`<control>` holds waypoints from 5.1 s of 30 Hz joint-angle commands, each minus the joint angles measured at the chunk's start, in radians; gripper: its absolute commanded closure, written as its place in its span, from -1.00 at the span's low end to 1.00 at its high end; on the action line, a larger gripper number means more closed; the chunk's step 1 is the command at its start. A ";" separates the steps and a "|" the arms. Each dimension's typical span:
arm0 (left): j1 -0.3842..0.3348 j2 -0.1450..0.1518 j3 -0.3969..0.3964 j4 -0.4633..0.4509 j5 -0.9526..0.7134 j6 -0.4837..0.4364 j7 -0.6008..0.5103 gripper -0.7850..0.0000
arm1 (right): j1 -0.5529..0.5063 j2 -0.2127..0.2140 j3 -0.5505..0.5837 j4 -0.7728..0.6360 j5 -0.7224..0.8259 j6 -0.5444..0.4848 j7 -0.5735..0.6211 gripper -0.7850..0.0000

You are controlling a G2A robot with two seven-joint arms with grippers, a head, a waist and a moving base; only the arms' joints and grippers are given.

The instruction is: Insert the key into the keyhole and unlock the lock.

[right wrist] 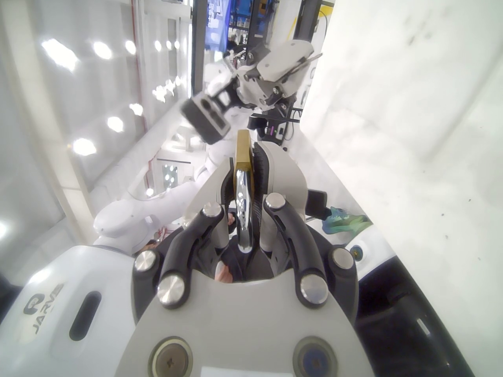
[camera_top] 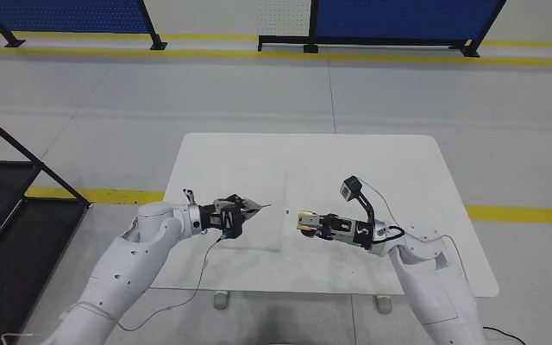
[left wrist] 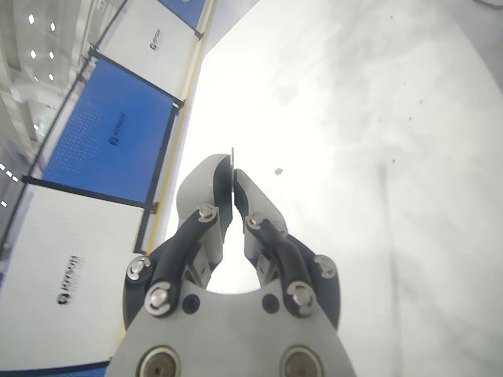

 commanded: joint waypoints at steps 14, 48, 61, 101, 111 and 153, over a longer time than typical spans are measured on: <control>-0.020 0.007 0.026 0.039 0.102 0.183 0.145 1.00 | 0.000 0.000 0.000 0.000 0.000 0.000 0.000 1.00; -0.047 0.011 0.082 0.024 0.400 0.911 0.313 1.00 | 0.000 0.000 0.000 0.000 0.000 0.000 0.000 1.00; -0.075 0.005 0.106 0.064 0.330 1.013 0.397 1.00 | 0.017 0.008 -0.033 0.027 0.005 0.028 0.008 1.00; -0.161 -0.024 0.212 0.125 0.339 1.058 0.356 1.00 | 0.041 0.021 -0.073 0.028 -0.005 -0.030 -0.024 1.00; -0.175 -0.028 0.223 0.132 0.343 1.058 0.351 1.00 | 0.041 0.021 -0.073 0.028 -0.005 -0.030 -0.024 1.00; -0.160 -0.026 0.228 0.114 0.362 1.051 0.317 1.00 | 0.041 0.021 -0.073 0.028 -0.005 -0.030 -0.024 1.00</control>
